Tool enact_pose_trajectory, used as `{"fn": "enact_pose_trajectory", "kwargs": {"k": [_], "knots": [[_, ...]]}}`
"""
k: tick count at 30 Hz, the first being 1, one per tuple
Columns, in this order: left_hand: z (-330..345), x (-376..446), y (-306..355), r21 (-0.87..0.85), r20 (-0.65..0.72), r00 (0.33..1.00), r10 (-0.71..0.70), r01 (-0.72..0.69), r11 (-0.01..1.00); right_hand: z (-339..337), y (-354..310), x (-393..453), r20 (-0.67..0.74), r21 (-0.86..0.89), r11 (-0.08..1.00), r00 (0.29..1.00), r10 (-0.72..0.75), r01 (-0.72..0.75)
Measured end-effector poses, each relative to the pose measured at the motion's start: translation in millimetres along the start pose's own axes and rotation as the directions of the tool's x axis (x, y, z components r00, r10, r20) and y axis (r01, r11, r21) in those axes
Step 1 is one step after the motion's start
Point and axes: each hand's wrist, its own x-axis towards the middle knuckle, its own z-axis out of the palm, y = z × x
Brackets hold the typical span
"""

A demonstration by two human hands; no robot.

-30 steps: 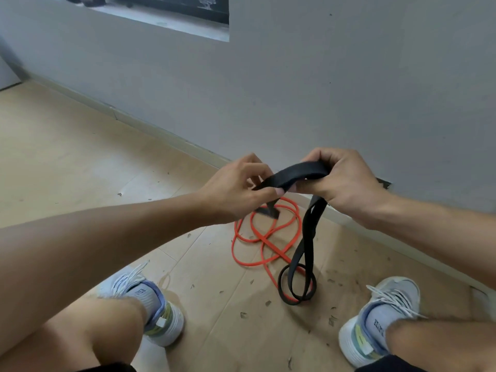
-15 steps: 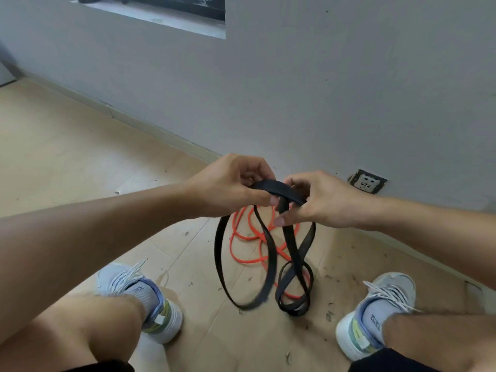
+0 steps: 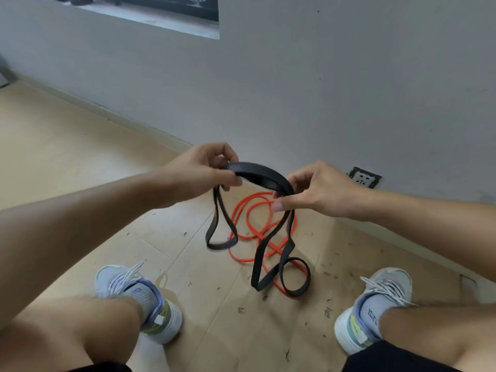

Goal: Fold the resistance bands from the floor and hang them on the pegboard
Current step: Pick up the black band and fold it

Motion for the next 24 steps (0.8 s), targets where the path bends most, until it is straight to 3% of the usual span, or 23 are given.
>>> {"fn": "enact_pose_trajectory", "kwargs": {"k": [4, 7, 11, 16, 19, 24], "knots": [[13.8, -4.8, 3.6, 0.146, 0.112, 0.993, -0.024, 0.007, 0.989, -2.1, -17.1, -5.5, -0.004, -0.004, 0.997, 0.997, -0.075, 0.075], [23.0, -4.4, 12.8, 0.217, 0.123, 0.992, 0.007, -0.034, 0.976, -1.5, -17.3, -3.7, -0.038, 0.011, 0.995, 0.994, -0.103, 0.103], [22.8, -5.8, 20.8, 0.011, 0.136, 0.987, 0.091, -0.093, 0.996, -0.7, -0.9, 1.9, 0.084, 0.040, 0.998, 0.995, -0.048, 0.045], [20.0, -7.7, 24.8, -0.247, 0.102, 0.988, 0.116, -0.088, 0.965, 12.2, 20.9, 3.4, 0.275, -0.230, 0.973, 0.959, 0.075, -0.010], [10.4, -5.2, 19.2, -0.176, 0.049, 0.995, 0.087, -0.077, 0.981, 5.3, 16.9, 5.2, 0.185, -0.229, 0.973, 0.981, 0.059, -0.015], [9.9, -7.0, 10.5, 0.089, 0.059, 0.998, 0.020, -0.025, 0.996, -10.3, -12.9, -0.9, -0.023, -0.071, 0.997, 0.999, -0.034, 0.032]]}}
